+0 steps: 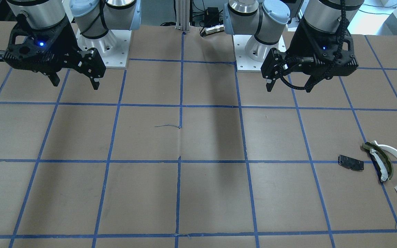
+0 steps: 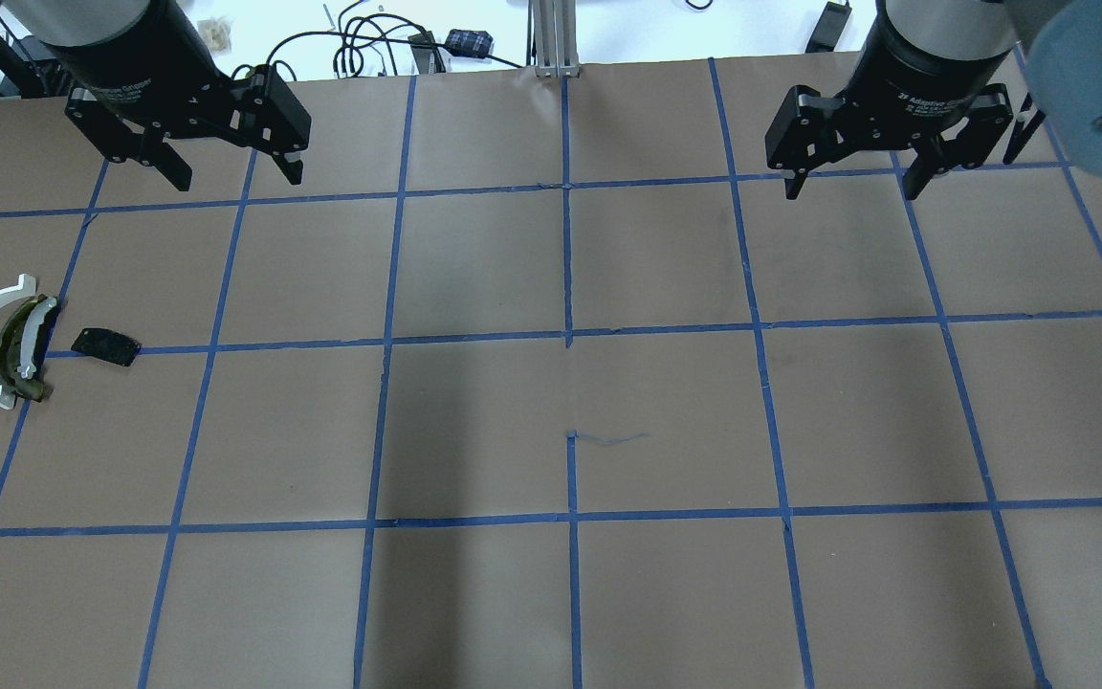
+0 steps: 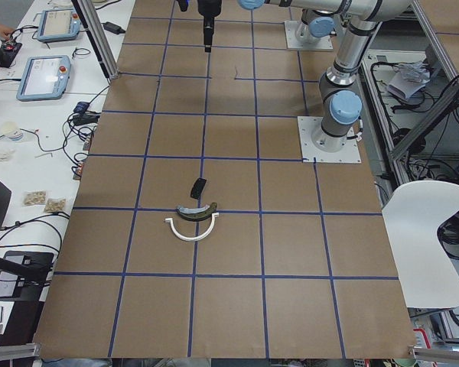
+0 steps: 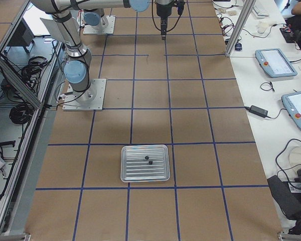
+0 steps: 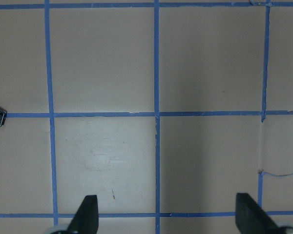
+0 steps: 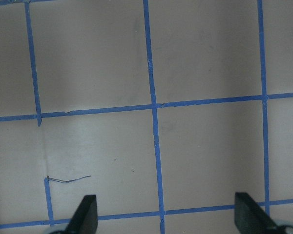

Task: Place bearing gear from tray to pile

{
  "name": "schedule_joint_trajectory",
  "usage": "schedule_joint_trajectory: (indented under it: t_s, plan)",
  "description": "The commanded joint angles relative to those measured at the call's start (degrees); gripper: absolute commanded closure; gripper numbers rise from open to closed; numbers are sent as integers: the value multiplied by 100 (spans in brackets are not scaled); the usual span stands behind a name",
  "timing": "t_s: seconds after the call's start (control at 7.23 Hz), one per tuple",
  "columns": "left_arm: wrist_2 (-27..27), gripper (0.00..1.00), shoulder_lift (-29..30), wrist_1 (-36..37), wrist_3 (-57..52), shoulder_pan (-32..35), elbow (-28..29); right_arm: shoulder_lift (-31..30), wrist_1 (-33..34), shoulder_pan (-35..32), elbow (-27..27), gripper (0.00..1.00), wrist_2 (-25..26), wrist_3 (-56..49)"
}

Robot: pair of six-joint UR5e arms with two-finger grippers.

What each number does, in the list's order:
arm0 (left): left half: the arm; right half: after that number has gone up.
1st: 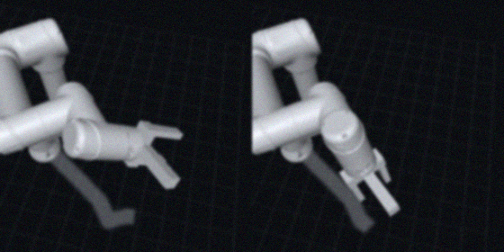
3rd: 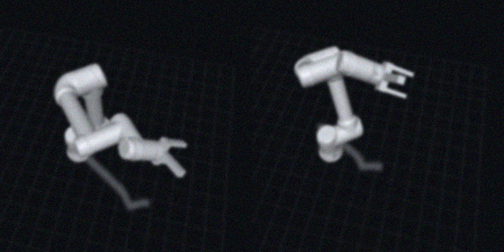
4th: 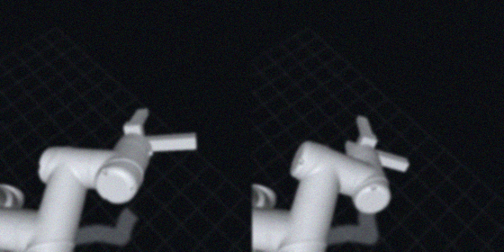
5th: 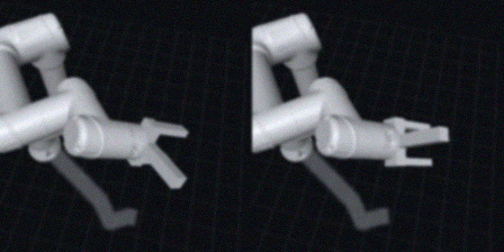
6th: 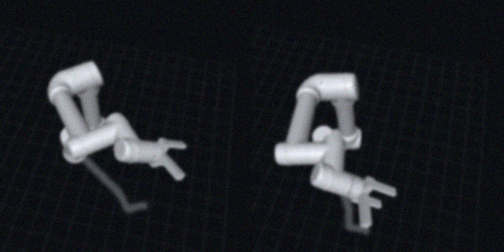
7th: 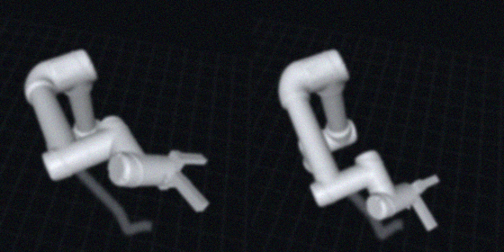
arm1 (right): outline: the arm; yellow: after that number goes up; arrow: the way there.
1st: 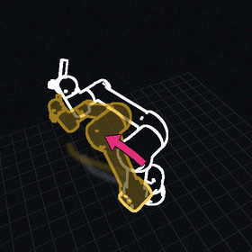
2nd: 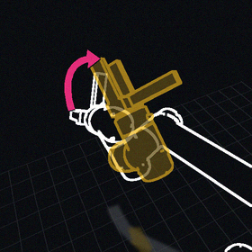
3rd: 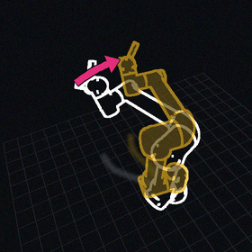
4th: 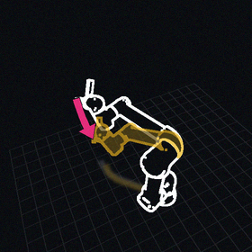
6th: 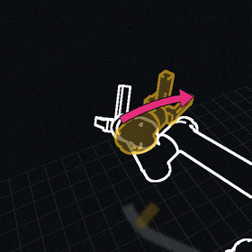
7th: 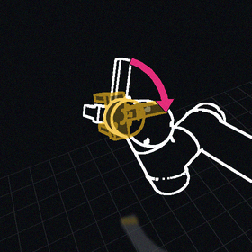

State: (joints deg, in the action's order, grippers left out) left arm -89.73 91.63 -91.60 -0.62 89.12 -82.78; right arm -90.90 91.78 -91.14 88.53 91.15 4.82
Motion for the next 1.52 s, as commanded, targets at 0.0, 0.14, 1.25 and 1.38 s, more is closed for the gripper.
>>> schedule_joint_trajectory:
  t_s: [0.0,0.14,1.25,1.38]
  plan:
    - [-27,0,-32,2,-9,9,-54,2,-11,0,-11,0,17,-357]
    - [-45,0,-32,2,-9,9,-54,28,15,0,-20,0,43,-699]
    - [-45,0,-32,2,0,18,-63,387,22,3404,155,4,439,-6241]
    - [-36,0,-32,2,0,18,-63,711,528,3906,182,3,430,-7301]
